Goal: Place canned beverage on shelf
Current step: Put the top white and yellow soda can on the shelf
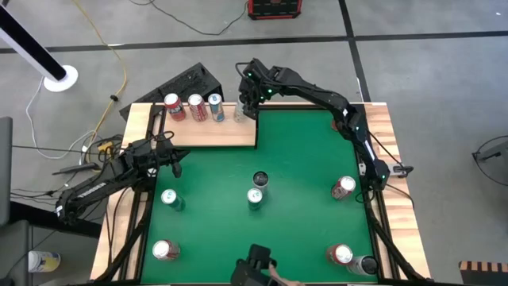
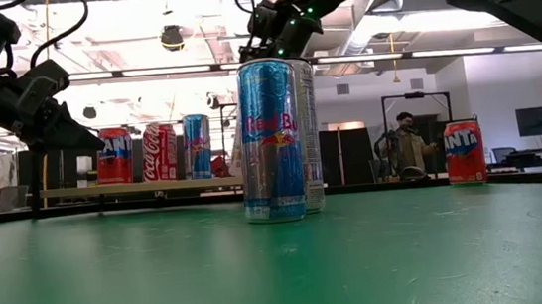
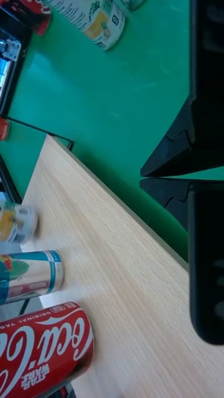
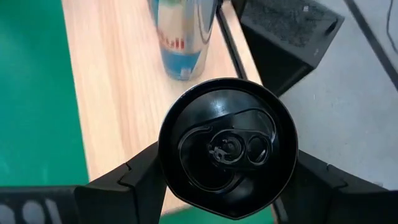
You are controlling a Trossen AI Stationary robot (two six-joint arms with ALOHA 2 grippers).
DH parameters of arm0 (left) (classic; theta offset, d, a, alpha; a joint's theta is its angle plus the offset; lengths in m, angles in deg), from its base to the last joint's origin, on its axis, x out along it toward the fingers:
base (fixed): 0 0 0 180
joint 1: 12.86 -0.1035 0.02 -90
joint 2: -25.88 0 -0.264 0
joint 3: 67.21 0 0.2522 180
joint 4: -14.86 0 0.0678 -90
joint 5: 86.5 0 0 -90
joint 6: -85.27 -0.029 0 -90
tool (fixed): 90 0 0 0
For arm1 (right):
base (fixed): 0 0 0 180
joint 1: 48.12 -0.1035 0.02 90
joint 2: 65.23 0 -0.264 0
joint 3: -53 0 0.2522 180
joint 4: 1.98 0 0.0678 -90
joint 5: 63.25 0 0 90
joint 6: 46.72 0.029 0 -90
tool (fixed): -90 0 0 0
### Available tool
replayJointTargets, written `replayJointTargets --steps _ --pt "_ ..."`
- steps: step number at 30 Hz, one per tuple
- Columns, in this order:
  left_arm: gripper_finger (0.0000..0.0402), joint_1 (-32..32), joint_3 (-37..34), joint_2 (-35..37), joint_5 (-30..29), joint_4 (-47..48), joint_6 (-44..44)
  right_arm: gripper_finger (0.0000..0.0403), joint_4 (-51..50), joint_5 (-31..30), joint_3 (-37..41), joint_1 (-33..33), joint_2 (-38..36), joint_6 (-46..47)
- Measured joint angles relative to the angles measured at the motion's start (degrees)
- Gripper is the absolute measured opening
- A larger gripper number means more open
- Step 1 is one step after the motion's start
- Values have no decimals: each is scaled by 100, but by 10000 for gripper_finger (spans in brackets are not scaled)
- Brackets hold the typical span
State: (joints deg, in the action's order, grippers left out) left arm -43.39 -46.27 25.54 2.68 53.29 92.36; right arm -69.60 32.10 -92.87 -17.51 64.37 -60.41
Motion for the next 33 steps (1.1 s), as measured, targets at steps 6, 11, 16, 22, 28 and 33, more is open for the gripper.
replayJointTargets --steps 6,11,16,22,28,33 --pt "0 0 0 1 -2 0 0 270 -55 -70 -4 61 0 -59" --pt "0 0 0 1 -2 0 0 270 -53 -74 -4 66 0 -196" --pt "0 1 0 1 -2 0 0 303 -99 -76 -7 63 0 -309" --pt "0 0 1 1 -2 0 0 362 -110 -89 -9 63 2 -297" --pt "0 1 0 1 -2 1 0 369 -37 -94 -9 63 2 -296" --pt "0 2 0 1 -2 0 0 370 67 -92 -9 55 2 -317"
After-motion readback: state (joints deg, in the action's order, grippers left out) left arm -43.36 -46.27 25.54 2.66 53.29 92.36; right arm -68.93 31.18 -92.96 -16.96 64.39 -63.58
